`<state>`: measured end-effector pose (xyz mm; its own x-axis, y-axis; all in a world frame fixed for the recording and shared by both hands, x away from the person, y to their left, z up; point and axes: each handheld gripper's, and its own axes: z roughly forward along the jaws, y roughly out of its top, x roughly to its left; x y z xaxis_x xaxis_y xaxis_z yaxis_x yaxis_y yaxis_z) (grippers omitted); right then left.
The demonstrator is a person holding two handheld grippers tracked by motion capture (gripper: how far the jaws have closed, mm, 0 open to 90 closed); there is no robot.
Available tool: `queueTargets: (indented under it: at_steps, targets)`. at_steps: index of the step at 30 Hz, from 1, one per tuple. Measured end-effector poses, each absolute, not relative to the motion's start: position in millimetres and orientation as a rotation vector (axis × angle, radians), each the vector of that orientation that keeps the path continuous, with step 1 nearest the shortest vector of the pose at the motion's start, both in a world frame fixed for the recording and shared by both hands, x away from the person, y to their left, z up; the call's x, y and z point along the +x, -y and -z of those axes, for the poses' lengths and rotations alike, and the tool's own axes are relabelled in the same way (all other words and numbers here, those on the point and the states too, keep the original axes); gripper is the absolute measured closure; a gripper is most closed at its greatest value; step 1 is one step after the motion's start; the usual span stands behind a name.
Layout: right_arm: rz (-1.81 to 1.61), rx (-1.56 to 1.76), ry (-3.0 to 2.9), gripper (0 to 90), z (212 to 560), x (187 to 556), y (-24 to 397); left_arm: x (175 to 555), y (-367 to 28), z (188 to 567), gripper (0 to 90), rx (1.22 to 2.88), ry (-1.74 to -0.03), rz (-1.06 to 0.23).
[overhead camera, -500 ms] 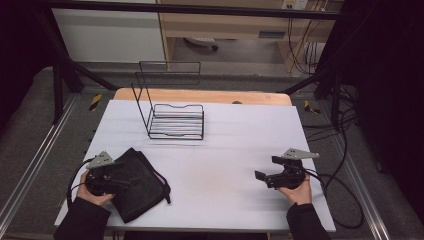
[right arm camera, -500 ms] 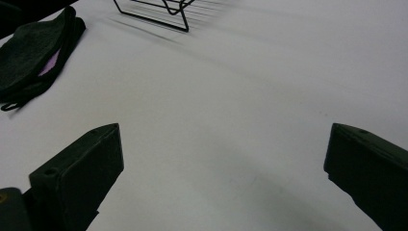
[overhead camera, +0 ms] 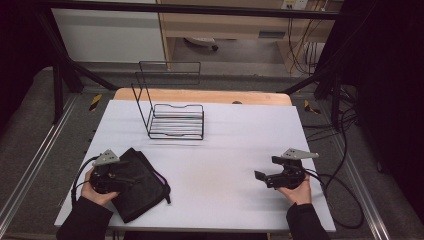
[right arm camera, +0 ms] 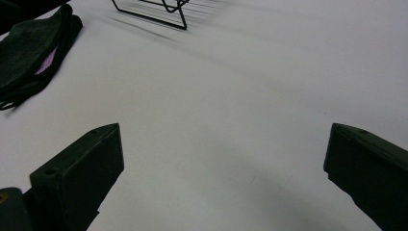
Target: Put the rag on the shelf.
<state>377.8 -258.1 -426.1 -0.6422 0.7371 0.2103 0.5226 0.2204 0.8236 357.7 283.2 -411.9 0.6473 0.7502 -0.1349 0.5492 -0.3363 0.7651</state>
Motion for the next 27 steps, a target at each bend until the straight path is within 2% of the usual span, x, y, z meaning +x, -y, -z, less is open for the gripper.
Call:
queueTargets:
  at_steps: [3,9,11,15,27]
  targets:
    - [-1.387,1.198,-2.266,0.9,426.2,378.0,258.1,355.6,-270.8,410.0,16.9,2.045,-0.984,-0.283]
    - [-1.382,1.197,-2.269,1.1,426.9,378.1,257.2,349.9,-236.8,410.4,27.5,2.118,-0.927,-0.255]
    - [-1.378,1.202,-2.274,1.1,426.9,377.9,257.0,349.0,-224.0,413.6,34.1,2.155,-0.921,-0.246]
    - [-1.375,1.194,-2.275,1.1,427.4,378.3,256.9,349.9,-206.5,422.2,38.7,2.212,-0.899,-0.203]
    - [-1.372,1.195,-2.267,0.8,426.6,377.6,257.7,343.6,-186.9,436.2,38.5,2.307,-0.912,-0.305]
